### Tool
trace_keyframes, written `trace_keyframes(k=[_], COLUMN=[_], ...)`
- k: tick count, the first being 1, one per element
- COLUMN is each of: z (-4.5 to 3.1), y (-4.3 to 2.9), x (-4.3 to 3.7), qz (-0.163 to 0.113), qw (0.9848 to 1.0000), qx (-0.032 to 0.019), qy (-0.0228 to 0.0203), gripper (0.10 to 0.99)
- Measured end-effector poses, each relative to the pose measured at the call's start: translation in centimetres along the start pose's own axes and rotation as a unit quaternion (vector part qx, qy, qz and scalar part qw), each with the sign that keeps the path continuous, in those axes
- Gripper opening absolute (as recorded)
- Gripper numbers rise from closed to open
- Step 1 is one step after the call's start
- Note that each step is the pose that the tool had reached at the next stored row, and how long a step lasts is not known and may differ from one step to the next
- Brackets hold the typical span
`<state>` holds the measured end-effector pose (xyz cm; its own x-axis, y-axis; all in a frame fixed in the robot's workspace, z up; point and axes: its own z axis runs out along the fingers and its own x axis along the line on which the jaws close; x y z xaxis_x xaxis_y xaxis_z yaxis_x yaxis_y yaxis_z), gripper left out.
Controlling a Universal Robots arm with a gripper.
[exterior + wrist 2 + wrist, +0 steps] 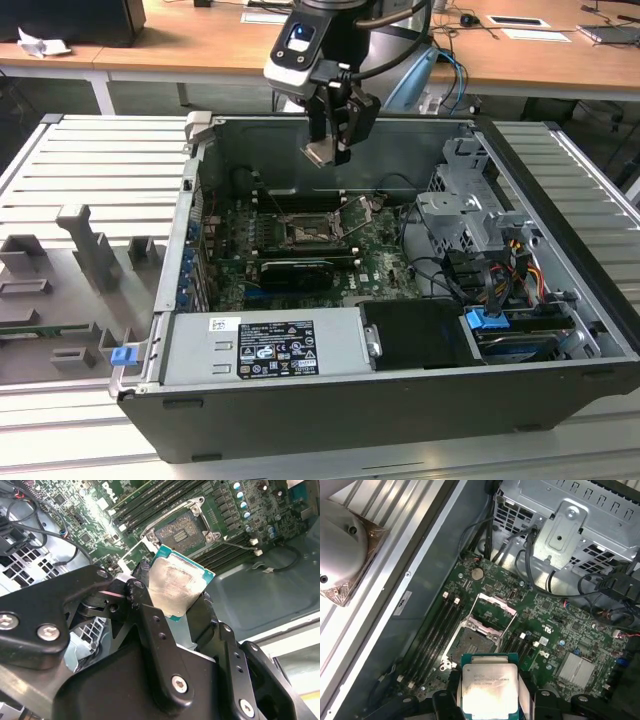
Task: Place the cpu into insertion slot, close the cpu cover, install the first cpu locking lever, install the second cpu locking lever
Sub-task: 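Place the cpu into insertion slot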
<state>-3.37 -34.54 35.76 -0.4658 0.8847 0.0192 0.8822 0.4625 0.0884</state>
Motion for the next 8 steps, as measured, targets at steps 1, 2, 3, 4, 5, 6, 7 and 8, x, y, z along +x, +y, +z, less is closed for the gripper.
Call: trace_keyframes(k=[1, 2, 3, 4, 5, 6, 7, 8], z=[0.02, 0.05, 0.06, 0.08, 0.11, 0.14, 0.16, 0.17], y=[0.0, 0.0, -0.01, -0.01, -0.01, -0.01, -0.01, -0.02], x=[0.0, 0.0, 0.0, 0.0, 0.0, 0.0, 0.0, 0.0], qz=[0.0, 0.0, 0.0, 0.0, 0.0, 0.0, 0.0, 0.0], qw=[1.0, 1.0, 1.0, 1.0, 1.0, 1.0, 1.0, 1.0], qx=[0.0, 0.0, 0.0, 0.0, 0.0, 0.0, 0.0, 0.0], qy=[0.0, 0.0, 0.0, 0.0, 0.0, 0.0, -0.0001, 0.0], gripper=[0.537, 0.537, 0.537, 0.537, 0.537, 0.537, 0.537, 0.537])
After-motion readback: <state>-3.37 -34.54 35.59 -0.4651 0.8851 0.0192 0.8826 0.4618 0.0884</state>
